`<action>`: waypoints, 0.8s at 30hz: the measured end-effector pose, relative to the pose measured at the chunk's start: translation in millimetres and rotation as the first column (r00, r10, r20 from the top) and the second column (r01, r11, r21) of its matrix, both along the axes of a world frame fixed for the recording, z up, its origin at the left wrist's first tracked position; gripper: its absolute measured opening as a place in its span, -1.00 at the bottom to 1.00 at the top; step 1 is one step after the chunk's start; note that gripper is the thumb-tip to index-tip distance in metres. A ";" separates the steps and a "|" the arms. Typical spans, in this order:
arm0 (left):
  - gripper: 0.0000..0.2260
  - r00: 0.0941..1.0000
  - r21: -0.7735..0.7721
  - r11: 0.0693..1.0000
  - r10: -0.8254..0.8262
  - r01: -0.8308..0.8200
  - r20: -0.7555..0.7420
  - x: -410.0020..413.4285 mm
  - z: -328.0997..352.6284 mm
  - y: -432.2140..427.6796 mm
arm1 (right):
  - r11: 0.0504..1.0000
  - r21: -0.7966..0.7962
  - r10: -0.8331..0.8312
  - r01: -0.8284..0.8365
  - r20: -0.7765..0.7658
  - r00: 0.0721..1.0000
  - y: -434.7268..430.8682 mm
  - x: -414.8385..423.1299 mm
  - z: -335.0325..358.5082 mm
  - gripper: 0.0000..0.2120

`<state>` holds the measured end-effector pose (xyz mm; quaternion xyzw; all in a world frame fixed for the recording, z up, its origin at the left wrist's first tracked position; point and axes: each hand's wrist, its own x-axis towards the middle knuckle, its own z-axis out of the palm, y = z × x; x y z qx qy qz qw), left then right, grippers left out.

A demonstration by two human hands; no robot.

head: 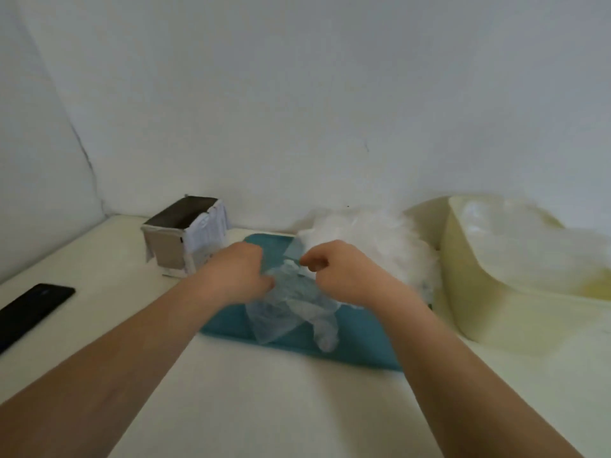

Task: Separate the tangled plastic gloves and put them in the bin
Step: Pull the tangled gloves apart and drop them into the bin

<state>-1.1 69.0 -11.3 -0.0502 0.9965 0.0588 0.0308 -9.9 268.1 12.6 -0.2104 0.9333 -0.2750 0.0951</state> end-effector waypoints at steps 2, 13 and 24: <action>-0.62 0.999 -0.010 0.999 0.046 -0.046 0.006 6.2 -19.5 -12.7 | 0.999 -0.040 -0.034 0.034 0.008 0.999 -7.1 -9.3 -20.4 -0.54; -0.84 0.986 0.773 0.629 0.053 0.089 -0.157 4.7 -7.1 -16.0 | 0.972 -0.220 0.051 -0.080 -0.136 0.989 6.5 -26.9 -22.3 -0.32; -0.72 0.964 0.923 0.281 -0.037 0.262 -0.263 -15.8 33.2 11.6 | 0.646 -0.749 -0.102 0.148 0.107 0.989 30.3 -25.8 1.6 -0.89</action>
